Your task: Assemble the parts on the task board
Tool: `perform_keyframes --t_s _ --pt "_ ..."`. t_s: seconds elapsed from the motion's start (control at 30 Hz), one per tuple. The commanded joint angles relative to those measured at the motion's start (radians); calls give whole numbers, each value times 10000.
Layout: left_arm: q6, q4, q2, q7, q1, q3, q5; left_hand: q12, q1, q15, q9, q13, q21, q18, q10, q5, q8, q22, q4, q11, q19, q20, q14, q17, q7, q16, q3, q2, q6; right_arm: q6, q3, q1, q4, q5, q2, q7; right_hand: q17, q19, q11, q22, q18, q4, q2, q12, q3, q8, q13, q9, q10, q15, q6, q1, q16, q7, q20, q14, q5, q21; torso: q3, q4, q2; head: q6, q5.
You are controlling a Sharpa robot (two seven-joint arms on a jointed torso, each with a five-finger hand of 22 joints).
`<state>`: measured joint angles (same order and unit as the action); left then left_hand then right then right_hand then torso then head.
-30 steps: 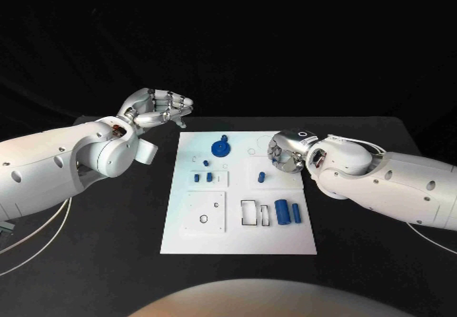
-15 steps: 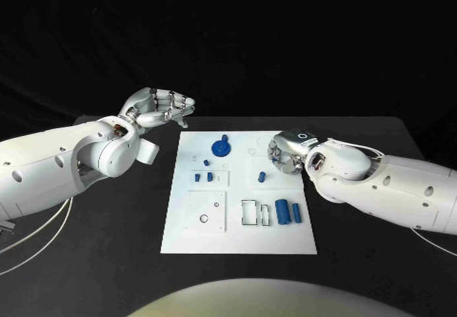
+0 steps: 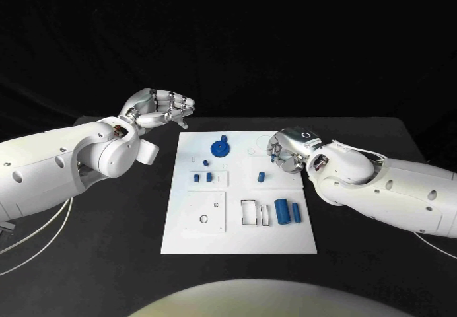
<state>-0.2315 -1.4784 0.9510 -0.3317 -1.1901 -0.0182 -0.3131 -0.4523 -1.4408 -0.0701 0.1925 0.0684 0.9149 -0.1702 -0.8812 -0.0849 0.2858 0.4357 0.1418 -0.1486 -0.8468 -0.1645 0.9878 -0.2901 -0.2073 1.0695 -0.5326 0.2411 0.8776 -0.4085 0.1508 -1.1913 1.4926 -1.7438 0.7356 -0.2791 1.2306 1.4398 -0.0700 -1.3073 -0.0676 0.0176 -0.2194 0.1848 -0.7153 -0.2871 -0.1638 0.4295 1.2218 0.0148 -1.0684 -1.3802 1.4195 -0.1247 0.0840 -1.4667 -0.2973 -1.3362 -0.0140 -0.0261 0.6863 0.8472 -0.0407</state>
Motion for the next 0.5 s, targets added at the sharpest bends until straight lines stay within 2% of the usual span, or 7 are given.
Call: perform_keyframes --t_s 0.03,0.3,0.5 --pt "-14 5 -19 -56 -8 -9 32 45 -8 -32 -11 -16 -63 -126 103 -29 -42 -12 -68 1 27 -45 -24 17 -13 -56 -5 46 -62 -527 -12 -18 128 -80 65 -25 -41 63 130 -1306 115 0 11 14 -37 -39 -94 19 174 49 -98 117 -59 -6 -1 -341 -13 -59 -1 -4 10 6 2" --pt "-9 31 -15 -50 -8 -9 32 60 -10 -42 -11 -19 -83 -125 163 -32 -41 -24 -92 -10 35 -53 -40 24 -20 -74 -1 43 -67 -669 -59 -60 559 36 393 -58 -62 87 137 -1338 125 -18 10 15 -53 -49 -101 27 189 53 -107 142 -69 2 -1 -338 -11 -107 -2 -8 4 27 -4" --pt "-5 57 -9 -47 -8 -9 32 65 -9 -45 -12 -19 -89 -125 183 -31 -41 -28 -100 -14 37 -55 -44 26 -23 -78 2 43 -70 -879 -108 -74 1246 154 630 -51 -68 116 141 -1372 137 -32 7 15 -64 -56 -105 32 195 56 -112 153 -72 6 -2 -337 -11 -162 -6 -21 5 33 -68"
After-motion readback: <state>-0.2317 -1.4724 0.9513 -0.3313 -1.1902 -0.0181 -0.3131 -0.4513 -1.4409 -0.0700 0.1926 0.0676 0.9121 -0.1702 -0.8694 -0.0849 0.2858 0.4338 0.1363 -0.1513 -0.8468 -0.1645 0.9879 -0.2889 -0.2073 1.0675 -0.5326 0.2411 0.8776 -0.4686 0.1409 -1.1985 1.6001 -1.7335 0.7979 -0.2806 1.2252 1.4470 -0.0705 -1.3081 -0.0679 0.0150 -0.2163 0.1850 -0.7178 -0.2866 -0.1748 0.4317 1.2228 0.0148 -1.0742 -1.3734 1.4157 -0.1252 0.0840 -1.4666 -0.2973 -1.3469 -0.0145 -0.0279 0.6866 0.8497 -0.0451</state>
